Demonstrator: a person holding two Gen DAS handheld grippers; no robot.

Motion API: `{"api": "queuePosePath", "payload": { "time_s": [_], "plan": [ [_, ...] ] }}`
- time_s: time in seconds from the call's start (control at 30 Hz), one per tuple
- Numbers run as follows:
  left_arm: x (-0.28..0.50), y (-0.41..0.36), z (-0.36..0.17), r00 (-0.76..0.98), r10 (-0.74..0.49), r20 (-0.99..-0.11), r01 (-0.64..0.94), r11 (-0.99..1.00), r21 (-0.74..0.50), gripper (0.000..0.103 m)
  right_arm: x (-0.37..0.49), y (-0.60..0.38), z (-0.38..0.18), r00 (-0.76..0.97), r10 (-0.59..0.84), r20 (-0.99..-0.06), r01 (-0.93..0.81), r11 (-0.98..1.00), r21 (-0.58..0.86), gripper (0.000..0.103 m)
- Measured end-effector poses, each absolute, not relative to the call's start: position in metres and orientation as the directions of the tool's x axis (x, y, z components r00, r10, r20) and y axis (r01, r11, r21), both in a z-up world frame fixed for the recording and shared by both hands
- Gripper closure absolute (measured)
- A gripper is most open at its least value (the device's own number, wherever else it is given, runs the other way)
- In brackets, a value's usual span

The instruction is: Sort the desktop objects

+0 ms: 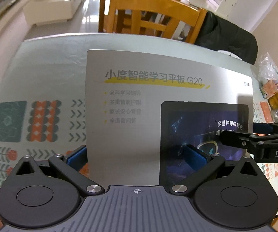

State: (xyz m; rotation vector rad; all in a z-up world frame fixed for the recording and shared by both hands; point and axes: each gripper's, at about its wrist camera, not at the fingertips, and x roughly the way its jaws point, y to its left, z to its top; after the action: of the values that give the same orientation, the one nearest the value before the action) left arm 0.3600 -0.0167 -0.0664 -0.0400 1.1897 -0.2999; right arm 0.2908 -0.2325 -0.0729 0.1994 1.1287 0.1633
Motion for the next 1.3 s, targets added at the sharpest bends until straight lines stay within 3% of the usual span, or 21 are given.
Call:
{"api": "queuePosePath", "payload": {
  "time_s": [0.3, 0.87, 1.03, 1.17, 1.3],
  "plan": [
    [0.329, -0.01, -0.056, 0.365, -0.239, -0.9, 0.198, 0.964, -0.176, 0.0, 0.263, -0.225, -0.062, 0.436, 0.227, -0.871, -0.037, 0.971, 0.234, 0.0],
    [0.363, -0.017, -0.139, 0.239, -0.22, -0.946, 0.191, 0.966, -0.177, 0.0, 0.267, -0.222, -0.138, 0.291, 0.192, -0.937, 0.052, 0.975, 0.216, 0.0],
    [0.366, -0.012, -0.149, 0.234, -0.241, -0.942, 0.21, 0.958, -0.193, 0.0, 0.268, -0.217, -0.146, 0.295, 0.184, -0.938, 0.007, 0.981, 0.194, 0.0],
    [0.35, -0.008, -0.152, 0.295, -0.278, -0.914, 0.287, 0.938, -0.193, 0.0, 0.259, -0.227, -0.149, 0.364, 0.227, -0.903, -0.051, 0.973, 0.224, 0.0],
    [0.334, -0.002, -0.157, 0.381, -0.328, -0.864, 0.364, 0.913, -0.186, 0.0, 0.24, -0.251, -0.159, 0.501, 0.338, -0.797, -0.169, 0.941, 0.293, 0.0]
  ]
}}
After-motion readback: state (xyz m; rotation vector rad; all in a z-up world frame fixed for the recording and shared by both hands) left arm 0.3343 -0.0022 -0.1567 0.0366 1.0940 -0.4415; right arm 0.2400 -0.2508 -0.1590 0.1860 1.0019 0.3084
